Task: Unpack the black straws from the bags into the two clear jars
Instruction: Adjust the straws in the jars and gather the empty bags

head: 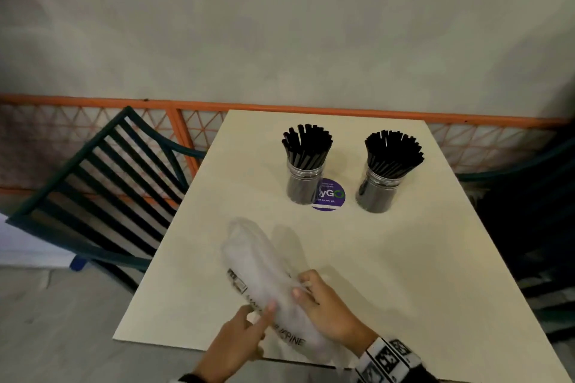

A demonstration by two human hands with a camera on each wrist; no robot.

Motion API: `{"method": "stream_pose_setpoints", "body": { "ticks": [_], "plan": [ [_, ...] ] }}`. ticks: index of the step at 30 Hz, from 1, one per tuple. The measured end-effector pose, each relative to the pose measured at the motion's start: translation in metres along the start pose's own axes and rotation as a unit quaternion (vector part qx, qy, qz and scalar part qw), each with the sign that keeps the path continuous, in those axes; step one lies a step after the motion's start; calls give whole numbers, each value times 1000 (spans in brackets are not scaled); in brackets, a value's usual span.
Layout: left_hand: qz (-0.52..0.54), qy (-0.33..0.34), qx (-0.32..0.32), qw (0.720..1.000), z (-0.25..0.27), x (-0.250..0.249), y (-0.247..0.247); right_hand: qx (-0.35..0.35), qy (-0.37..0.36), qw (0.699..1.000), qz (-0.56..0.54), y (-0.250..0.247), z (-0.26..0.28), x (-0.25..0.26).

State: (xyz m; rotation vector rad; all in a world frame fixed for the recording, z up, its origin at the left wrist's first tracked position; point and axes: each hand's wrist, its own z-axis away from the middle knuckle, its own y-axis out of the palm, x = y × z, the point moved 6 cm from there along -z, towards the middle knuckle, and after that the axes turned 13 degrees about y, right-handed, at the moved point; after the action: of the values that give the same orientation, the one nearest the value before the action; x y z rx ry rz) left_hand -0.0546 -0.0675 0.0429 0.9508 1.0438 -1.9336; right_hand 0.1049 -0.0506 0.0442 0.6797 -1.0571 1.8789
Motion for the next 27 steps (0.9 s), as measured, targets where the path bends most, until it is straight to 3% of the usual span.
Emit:
{"method": "stream_pose_setpoints", "body": {
  "ticks": [2,4,6,8,11,14,17,20,22,24,27],
  "plan": [
    [167,24,32,985,-2,-7,-5,33,16,998,-54,17,7,10],
    [234,68,63,968,-5,-15,-14,53,28,995,-81,33,11,17],
    [221,110,99,964,-4,-21,-19,43,32,998,-40,42,10,17],
    [203,132,86,966,-7,-19,-23,10,38,999,-19,41,14,18],
    [174,181,66,966,-14,-17,-25,4,49,988,-144,35,30,14],
    [129,246,147,949,-13,-32,-9,43,71,918,-387,39,55,6],
    [104,294,207,927,-9,-44,6,93,39,880,-465,43,73,6],
    [97,343,212,910,-7,-50,14,91,-8,806,-584,35,88,1],
    [92,362,197,907,-8,-54,16,85,-13,773,-629,28,96,-3],
    [73,386,192,899,-7,-59,21,86,12,758,-647,22,105,-18],
    [8,448,223,866,7,-68,39,110,100,783,-604,18,125,-21]
  ]
}}
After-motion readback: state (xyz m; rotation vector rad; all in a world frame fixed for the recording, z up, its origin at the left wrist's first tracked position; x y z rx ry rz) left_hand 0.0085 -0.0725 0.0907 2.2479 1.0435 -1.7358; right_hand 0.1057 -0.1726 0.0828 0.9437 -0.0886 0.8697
